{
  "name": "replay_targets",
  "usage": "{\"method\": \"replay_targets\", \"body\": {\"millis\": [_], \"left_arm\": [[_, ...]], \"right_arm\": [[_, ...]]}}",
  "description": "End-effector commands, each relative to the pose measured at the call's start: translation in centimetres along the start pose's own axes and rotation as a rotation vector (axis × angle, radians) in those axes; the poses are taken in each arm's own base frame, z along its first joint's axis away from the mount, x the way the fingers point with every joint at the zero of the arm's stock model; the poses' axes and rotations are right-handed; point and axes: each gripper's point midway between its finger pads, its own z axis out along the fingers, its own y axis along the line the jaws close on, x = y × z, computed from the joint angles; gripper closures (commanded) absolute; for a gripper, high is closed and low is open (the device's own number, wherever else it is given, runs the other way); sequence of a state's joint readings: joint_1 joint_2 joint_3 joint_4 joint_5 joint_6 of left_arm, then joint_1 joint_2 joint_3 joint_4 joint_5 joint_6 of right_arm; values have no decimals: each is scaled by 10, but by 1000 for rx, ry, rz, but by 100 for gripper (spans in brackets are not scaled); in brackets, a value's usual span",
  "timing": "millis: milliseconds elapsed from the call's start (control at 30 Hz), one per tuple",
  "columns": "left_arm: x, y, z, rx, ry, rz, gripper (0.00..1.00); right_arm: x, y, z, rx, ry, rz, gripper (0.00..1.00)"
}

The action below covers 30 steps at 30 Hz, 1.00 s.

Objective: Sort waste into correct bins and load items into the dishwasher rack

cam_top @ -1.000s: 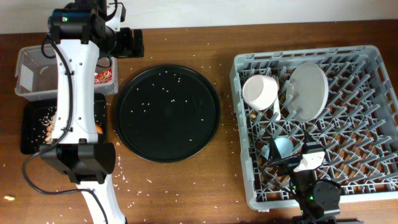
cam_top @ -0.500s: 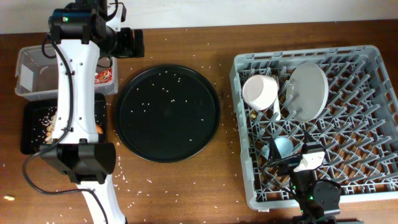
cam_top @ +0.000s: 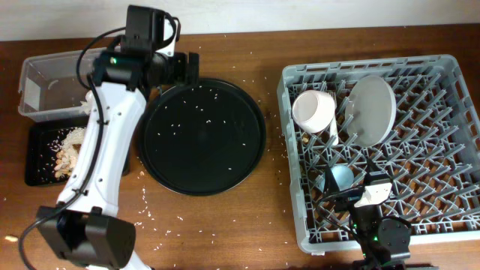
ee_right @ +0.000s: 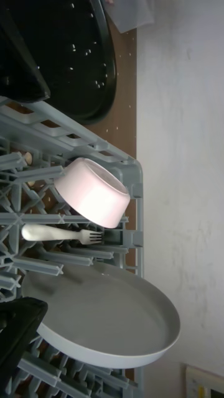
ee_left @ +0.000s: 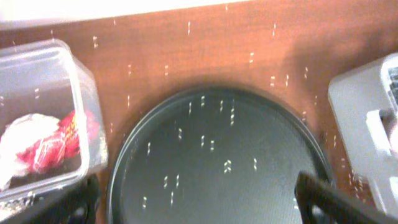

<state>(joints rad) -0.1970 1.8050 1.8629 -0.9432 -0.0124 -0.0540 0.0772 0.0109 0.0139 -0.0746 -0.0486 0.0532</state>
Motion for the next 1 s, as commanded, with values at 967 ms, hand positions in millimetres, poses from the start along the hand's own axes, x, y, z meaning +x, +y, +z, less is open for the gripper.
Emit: {"method": "replay_targets", "body": {"millis": [967], "left_arm": [[225,57,-84,-181,-870,64,1]], "right_arm": [[2,-2,0,8,1,6,2]]}}
